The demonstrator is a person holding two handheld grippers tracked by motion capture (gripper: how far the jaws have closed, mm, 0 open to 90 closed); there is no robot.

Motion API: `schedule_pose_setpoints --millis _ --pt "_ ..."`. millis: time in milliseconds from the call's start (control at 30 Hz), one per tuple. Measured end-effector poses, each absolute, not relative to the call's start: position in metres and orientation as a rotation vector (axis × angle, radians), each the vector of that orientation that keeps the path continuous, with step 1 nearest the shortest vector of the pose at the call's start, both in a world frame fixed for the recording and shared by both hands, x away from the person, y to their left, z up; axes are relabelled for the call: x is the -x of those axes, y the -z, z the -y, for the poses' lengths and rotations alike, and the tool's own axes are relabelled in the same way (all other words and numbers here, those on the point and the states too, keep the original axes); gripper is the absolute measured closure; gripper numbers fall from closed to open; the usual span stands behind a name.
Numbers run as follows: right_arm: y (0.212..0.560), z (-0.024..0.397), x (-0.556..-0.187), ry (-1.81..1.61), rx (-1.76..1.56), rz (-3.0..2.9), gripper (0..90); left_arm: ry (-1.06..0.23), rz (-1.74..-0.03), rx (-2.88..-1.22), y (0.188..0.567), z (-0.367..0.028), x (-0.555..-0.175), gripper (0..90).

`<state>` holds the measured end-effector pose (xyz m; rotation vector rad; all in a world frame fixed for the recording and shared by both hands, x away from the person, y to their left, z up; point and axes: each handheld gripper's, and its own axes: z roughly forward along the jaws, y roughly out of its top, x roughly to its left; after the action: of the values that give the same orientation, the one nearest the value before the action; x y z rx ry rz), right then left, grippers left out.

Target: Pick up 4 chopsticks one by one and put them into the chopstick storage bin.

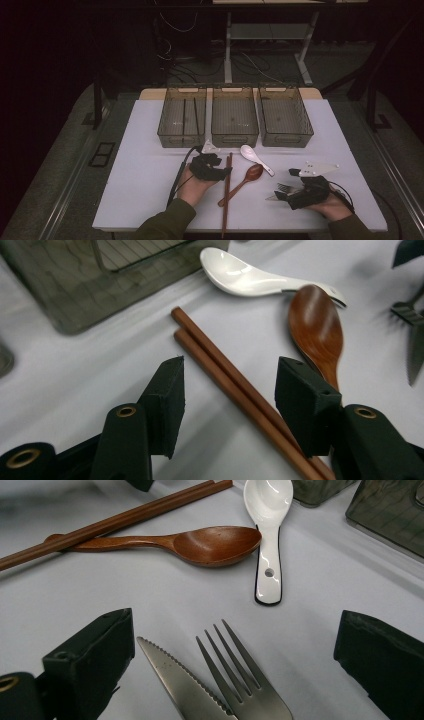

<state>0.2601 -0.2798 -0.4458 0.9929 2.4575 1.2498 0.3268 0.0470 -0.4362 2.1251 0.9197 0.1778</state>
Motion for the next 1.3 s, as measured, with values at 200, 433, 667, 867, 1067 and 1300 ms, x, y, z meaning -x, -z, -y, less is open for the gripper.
schedule_pose_setpoints --millis 200,433,667,867,1067,1300 --pt "0.446 0.28 -0.26 -1.25 -0.99 -2.459 2.9 -0.2 -0.954 -2.129 0.441 -0.034 -0.343 45.7" --pt "0.446 0.28 -0.26 -1.253 -0.987 -2.46 2.9 -0.222 -0.946 -2.168 0.446 -0.028 -0.344 48.9" --pt "0.445 0.28 -0.26 -1.253 -0.988 -2.461 2.9 -0.242 -0.931 -2.193 0.447 -0.026 -0.343 53.2" --pt "0.445 0.281 -0.26 -1.255 -0.987 -2.461 2.9 -0.257 -0.909 -2.206 0.447 -0.026 -0.343 57.7" --pt "0.445 0.28 -0.26 -1.255 -0.988 -2.461 2.9 -0.265 -0.897 -2.214 0.447 -0.026 -0.343 60.6" --pt "0.445 0.281 -0.26 -1.256 -0.986 -2.462 2.9 -0.273 -0.886 -2.221 0.446 -0.027 -0.343 66.3"
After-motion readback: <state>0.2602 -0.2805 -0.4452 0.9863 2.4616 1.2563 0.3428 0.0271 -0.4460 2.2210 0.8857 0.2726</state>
